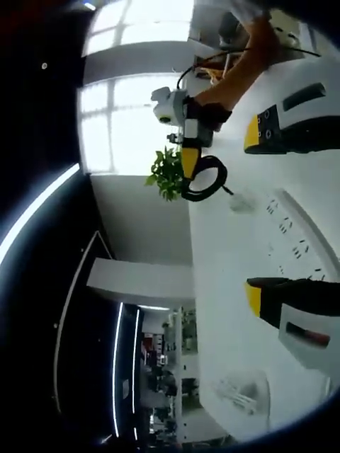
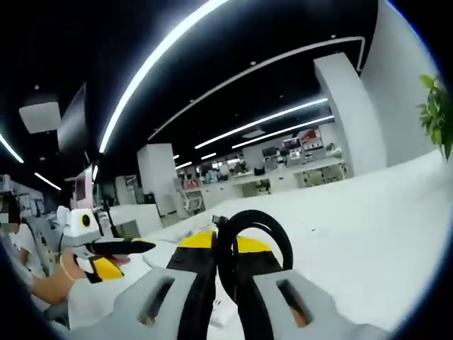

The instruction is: Straighten the power strip on the desk, plug the charger into it

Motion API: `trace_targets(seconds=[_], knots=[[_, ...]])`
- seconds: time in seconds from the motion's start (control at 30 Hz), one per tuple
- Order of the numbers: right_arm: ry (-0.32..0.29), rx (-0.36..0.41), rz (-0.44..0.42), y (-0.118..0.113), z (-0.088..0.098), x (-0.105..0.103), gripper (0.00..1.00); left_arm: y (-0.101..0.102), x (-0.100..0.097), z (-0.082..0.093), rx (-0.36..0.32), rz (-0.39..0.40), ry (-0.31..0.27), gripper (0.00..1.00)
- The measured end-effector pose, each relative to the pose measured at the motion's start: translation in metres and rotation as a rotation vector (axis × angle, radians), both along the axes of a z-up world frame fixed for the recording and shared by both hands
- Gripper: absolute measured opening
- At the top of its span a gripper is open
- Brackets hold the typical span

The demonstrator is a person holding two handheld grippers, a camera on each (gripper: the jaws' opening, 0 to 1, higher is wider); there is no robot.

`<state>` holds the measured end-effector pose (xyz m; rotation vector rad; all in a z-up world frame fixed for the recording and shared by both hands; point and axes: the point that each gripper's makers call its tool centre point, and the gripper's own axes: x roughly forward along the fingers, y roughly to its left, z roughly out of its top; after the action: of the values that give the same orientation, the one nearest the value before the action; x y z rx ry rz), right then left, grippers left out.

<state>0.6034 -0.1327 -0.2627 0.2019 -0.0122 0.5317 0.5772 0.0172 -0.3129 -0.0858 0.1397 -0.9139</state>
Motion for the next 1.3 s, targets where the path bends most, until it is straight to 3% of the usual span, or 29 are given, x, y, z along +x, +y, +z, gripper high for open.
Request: trace_targets(seconds=[0.43, 0.87, 1.3], knots=[[-0.095, 0.052, 0.048, 0.021, 0.04, -0.023, 0.06, -0.015, 0.006, 0.002, 0.004, -0.01, -0.022, 0.72], [-0.144, 0.072, 0.11, 0.045, 0.069, -0.05, 0.06, -0.023, 0.011, 0.006, 0.039, -0.002, -0.075, 0.72], [-0.197, 0.063, 0.139, 0.058, 0.091, -0.069, 0.06, -0.044, 0.016, 0.008, 0.107, 0.001, -0.196, 0.73]])
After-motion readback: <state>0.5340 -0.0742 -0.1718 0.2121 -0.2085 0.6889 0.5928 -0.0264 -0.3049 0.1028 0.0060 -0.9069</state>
